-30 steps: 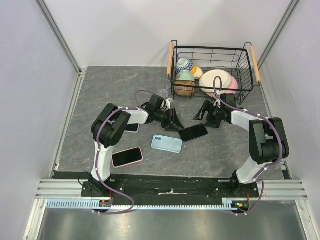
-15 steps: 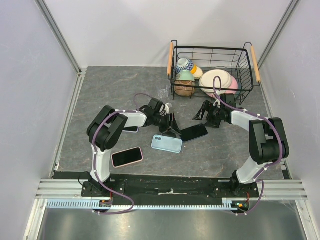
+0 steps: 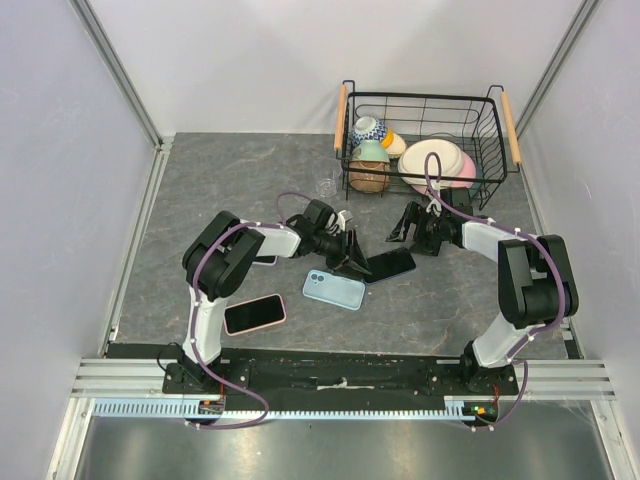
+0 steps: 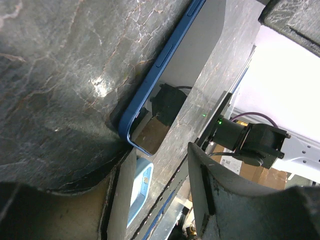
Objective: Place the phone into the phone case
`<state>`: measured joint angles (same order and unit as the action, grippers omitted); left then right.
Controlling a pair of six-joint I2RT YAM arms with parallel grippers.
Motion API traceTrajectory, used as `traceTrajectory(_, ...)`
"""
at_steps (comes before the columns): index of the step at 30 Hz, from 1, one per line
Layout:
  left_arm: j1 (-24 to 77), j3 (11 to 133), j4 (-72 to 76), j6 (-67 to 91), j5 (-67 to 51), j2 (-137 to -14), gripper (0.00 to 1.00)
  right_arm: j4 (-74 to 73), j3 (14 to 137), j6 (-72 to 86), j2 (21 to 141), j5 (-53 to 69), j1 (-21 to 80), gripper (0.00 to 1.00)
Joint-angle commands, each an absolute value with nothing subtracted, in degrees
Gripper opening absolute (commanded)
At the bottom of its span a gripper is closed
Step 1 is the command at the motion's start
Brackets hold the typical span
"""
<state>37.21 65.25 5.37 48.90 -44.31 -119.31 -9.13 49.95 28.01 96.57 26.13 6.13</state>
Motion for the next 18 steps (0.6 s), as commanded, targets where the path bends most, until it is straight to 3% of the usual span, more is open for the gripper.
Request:
traceTrajectory(1, 37.35, 65.48, 13.17, 53.25, -39.91, -120.85, 0.53, -18.54, 46.41, 26.1, 100.81, 25.4, 6.59, 0.89)
traceTrajectory(14, 36.04, 59.59, 32.51, 61.35, -36.65, -119.97, 0.52, -16.97, 45.53, 27.24, 99.58, 31.11, 6.68, 0.81)
traceTrajectory(18, 35.86, 58.97, 35.15, 61.7, -37.44, -120.06, 0.47, -16.52, 44.74, 27.69, 99.58, 31.11, 6.59, 0.81)
